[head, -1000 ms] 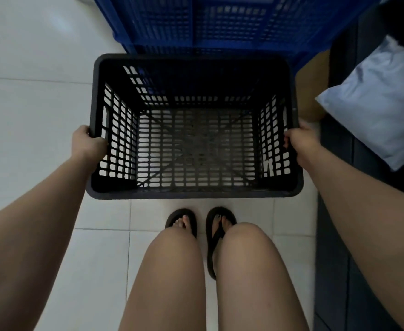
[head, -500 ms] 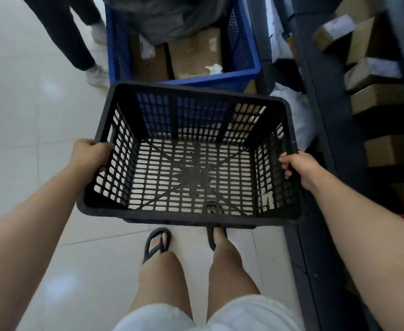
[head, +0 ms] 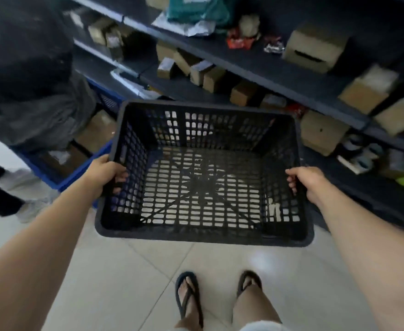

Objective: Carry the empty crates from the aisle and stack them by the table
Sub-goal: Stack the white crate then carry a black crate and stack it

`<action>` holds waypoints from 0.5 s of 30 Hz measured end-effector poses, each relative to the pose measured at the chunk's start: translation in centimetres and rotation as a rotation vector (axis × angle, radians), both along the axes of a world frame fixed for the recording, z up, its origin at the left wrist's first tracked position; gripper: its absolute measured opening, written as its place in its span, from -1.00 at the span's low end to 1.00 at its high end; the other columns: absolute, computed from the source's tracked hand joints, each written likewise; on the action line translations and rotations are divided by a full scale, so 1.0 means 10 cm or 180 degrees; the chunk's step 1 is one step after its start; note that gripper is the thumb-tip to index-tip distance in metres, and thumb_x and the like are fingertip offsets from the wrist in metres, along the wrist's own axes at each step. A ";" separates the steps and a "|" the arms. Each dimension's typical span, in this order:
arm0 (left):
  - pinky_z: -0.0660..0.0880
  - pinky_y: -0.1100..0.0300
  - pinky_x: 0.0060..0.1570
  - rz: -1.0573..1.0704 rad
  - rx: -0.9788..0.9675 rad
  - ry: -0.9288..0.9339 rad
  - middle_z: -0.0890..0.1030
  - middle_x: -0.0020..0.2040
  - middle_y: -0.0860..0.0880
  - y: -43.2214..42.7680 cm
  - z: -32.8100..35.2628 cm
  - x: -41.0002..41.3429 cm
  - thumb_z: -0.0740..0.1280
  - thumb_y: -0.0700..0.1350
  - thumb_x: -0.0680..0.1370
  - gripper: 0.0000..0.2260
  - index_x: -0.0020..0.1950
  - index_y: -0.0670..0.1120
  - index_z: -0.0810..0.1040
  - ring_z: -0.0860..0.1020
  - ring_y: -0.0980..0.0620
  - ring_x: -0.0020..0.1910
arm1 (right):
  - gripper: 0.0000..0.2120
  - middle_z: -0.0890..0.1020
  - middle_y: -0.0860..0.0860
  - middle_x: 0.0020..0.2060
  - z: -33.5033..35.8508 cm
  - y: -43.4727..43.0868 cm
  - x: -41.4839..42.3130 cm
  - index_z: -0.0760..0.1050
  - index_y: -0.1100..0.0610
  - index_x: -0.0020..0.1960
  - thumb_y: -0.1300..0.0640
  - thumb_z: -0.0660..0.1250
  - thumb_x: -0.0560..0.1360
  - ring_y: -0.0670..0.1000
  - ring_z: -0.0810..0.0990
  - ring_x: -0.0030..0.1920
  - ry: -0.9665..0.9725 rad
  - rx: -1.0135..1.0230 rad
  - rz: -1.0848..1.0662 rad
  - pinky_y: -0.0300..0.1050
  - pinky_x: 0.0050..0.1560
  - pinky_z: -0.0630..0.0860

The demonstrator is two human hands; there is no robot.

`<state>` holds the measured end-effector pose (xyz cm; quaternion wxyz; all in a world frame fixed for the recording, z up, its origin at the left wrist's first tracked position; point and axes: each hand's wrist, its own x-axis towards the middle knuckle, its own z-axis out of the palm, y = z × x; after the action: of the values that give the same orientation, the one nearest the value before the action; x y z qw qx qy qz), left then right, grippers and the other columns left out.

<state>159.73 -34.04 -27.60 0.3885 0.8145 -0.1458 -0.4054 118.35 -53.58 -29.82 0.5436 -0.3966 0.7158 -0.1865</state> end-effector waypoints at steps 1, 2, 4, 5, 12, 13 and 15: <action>0.44 0.11 -0.38 -0.0228 -0.0010 0.0001 0.51 -0.32 -0.15 -0.12 0.07 -0.21 0.23 -0.32 0.53 -0.88 -0.07 -0.09 0.43 0.49 -0.06 -0.40 | -0.84 0.44 0.06 -0.42 0.07 0.14 -0.33 0.44 0.18 -0.25 0.23 0.30 0.50 -0.01 0.36 -0.47 0.0021 -0.0018 -0.0220 -0.17 -0.48 0.29; 0.47 0.10 -0.39 -0.0458 -0.0005 -0.0015 0.50 -0.31 -0.16 -0.23 0.14 -0.47 0.23 -0.32 0.54 -0.88 -0.03 -0.11 0.42 0.48 -0.08 -0.38 | -0.82 0.43 0.05 -0.44 0.12 0.30 -0.68 0.43 0.17 -0.28 0.23 0.31 0.49 -0.01 0.34 -0.48 0.0041 -0.0056 -0.0440 -0.17 -0.48 0.29; 0.49 0.14 -0.53 -0.0886 -0.0059 -0.0090 0.47 -0.33 -0.16 -0.46 0.28 -1.07 0.21 -0.33 0.56 -0.87 0.04 -0.14 0.40 0.46 -0.08 -0.39 | -0.77 0.40 0.05 -0.49 0.28 0.64 -1.39 0.40 0.16 -0.33 0.23 0.32 0.49 0.00 0.31 -0.49 0.0000 -0.0169 -0.0874 -0.15 -0.45 0.27; 0.47 0.19 -0.61 -0.1098 -0.0129 -0.0172 0.44 -0.34 -0.16 -0.57 0.33 -1.41 0.21 -0.34 0.56 -0.88 0.04 -0.16 0.39 0.44 -0.08 -0.42 | -0.75 0.39 0.04 -0.52 0.36 0.82 -1.76 0.39 0.15 -0.35 0.23 0.31 0.49 0.00 0.30 -0.49 -0.0021 -0.0246 -0.1099 -0.15 -0.45 0.26; 0.37 0.29 -0.67 -0.2253 -0.0474 -0.0372 0.38 -0.40 -0.12 -0.79 0.38 -4.28 0.18 -0.27 0.58 -0.86 -0.16 -0.11 0.42 0.35 -0.04 -0.53 | -0.75 0.36 0.04 -0.53 0.72 2.43 -4.45 0.37 0.17 -0.35 0.34 0.32 0.46 -0.01 0.26 -0.58 0.0157 -0.0690 -0.2299 -0.30 -0.66 0.19; 0.42 0.23 -0.62 -0.2404 -0.0473 -0.0347 0.40 -0.39 -0.11 -0.78 0.37 -4.70 0.20 -0.24 0.57 -0.89 -0.13 -0.09 0.45 0.35 -0.03 -0.50 | -0.75 0.34 0.05 -0.50 0.76 2.67 -4.80 0.37 0.17 -0.35 0.35 0.32 0.45 0.00 0.24 -0.56 0.0210 -0.0717 -0.2453 -0.27 -0.66 0.18; 0.46 0.15 -0.53 -0.2695 -0.0467 -0.0331 0.45 -0.37 -0.10 -0.71 0.34 -5.51 0.22 -0.21 0.56 -0.94 -0.02 -0.09 0.48 0.39 -0.02 -0.47 | -0.76 0.34 0.06 -0.49 0.79 3.20 -5.44 0.37 0.18 -0.35 0.34 0.32 0.45 0.01 0.23 -0.54 0.0345 -0.0717 -0.2740 -0.21 -0.59 0.20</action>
<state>104.60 -41.15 -24.18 0.2369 0.6725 -0.5149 -0.4760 63.96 -21.59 -21.90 0.3316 -0.1285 0.8183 -0.4515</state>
